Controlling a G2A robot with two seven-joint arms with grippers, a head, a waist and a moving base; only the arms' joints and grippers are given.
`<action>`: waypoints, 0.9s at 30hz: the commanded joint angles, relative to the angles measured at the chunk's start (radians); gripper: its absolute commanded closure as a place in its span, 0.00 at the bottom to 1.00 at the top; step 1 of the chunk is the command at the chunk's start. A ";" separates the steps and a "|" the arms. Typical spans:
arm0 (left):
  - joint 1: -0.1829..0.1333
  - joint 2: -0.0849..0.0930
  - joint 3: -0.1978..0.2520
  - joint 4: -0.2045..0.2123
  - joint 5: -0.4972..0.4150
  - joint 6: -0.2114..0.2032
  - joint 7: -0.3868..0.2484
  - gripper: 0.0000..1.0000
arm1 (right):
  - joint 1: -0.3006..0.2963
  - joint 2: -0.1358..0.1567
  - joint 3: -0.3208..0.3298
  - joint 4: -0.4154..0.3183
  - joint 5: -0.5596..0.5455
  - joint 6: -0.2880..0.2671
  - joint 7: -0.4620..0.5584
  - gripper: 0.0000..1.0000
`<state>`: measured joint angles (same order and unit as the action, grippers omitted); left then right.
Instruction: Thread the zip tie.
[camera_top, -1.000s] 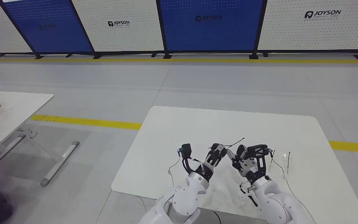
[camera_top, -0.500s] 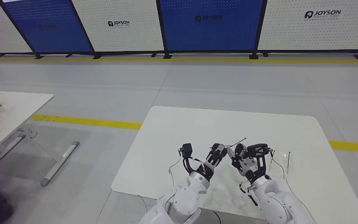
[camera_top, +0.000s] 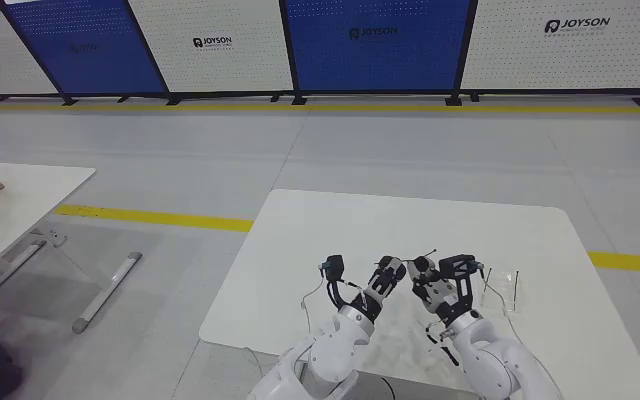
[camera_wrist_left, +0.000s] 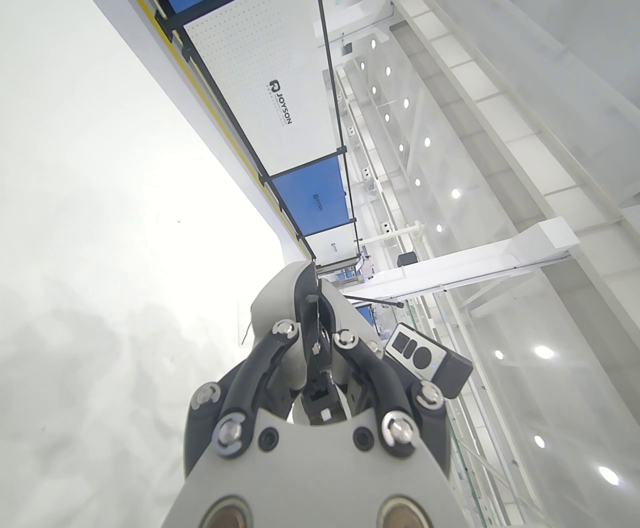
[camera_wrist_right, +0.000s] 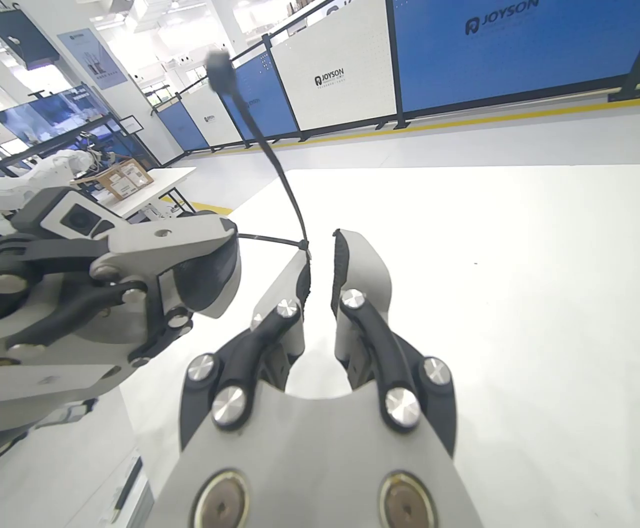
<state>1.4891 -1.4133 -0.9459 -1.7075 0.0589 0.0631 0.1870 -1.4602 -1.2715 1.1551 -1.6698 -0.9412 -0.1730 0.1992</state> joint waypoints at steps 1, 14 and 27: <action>0.000 0.000 -0.001 0.000 0.002 0.000 -0.001 1.00 | 0.001 0.000 -0.001 0.001 0.001 -0.001 0.000 0.84; -0.001 -0.002 0.005 0.008 0.011 0.000 0.003 1.00 | 0.000 -0.001 -0.004 0.003 0.001 -0.002 -0.006 0.91; 0.005 -0.006 0.021 -0.024 0.037 -0.025 0.035 1.00 | 0.003 0.000 -0.010 0.008 0.006 -0.017 0.017 1.00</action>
<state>1.4928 -1.4196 -0.9260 -1.7255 0.0921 0.0398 0.2217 -1.4581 -1.2715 1.1469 -1.6617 -0.9346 -0.1895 0.2142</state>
